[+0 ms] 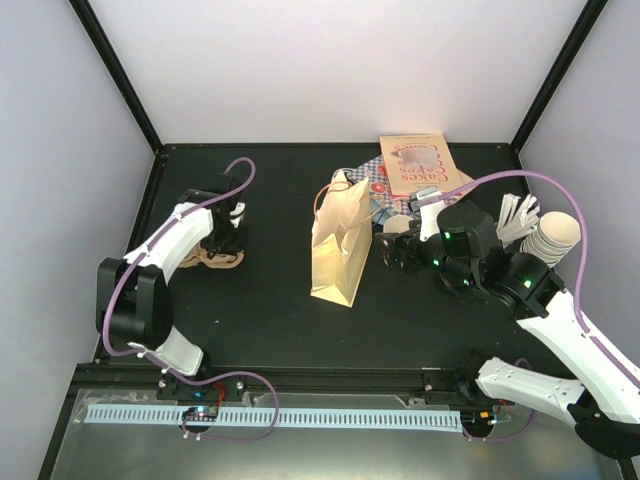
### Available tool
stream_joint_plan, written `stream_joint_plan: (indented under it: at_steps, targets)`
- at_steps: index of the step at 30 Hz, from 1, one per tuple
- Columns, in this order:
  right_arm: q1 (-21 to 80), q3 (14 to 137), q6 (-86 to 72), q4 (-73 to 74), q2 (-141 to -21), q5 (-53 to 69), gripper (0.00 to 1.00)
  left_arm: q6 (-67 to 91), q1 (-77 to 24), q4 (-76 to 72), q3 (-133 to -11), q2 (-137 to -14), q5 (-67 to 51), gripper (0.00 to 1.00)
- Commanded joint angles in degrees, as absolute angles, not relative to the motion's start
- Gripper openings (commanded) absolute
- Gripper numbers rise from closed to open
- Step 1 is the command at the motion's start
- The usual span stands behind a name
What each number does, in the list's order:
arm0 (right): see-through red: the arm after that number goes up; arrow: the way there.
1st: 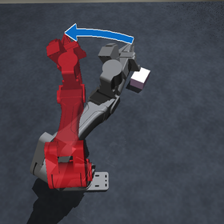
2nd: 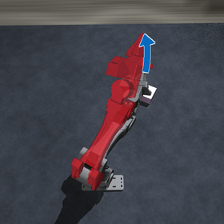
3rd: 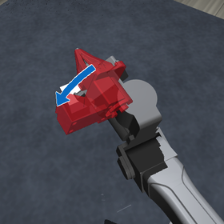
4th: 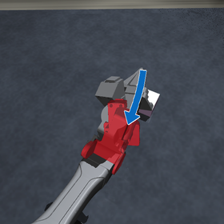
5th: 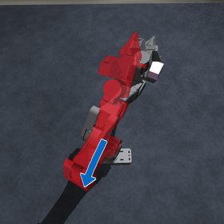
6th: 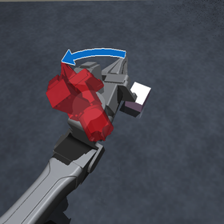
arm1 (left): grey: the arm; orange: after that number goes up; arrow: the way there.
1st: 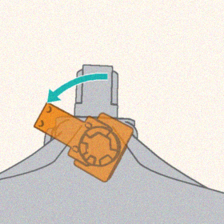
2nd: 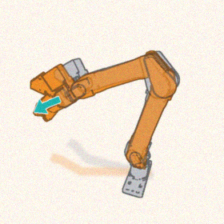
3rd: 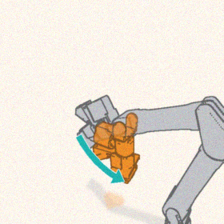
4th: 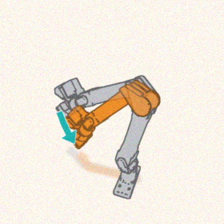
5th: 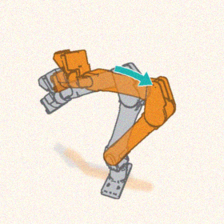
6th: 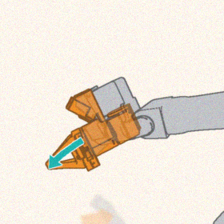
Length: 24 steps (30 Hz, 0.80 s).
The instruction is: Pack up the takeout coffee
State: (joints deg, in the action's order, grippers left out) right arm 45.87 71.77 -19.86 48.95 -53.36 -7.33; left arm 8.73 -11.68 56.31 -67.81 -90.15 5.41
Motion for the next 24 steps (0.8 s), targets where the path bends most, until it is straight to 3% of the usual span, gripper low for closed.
stream_joint_plan:
  at_steps: [1, 9, 24]
  targets:
    - [45.7, 72.19, -20.12, 48.38, -53.13, -7.29, 0.84, 8.2, -11.34, 58.61, -70.46, -88.4, 5.7, 0.13]
    - [45.7, 72.16, -20.21, 48.42, -53.04, -7.2, 0.84, 7.81, -11.34, 58.18, -70.22, -88.48, 3.51, 0.03]
    - [45.65, 72.06, -20.23, 48.47, -53.0, -7.2, 0.84, 7.21, -10.08, 57.09, -69.31, -88.68, -1.41, 0.09]
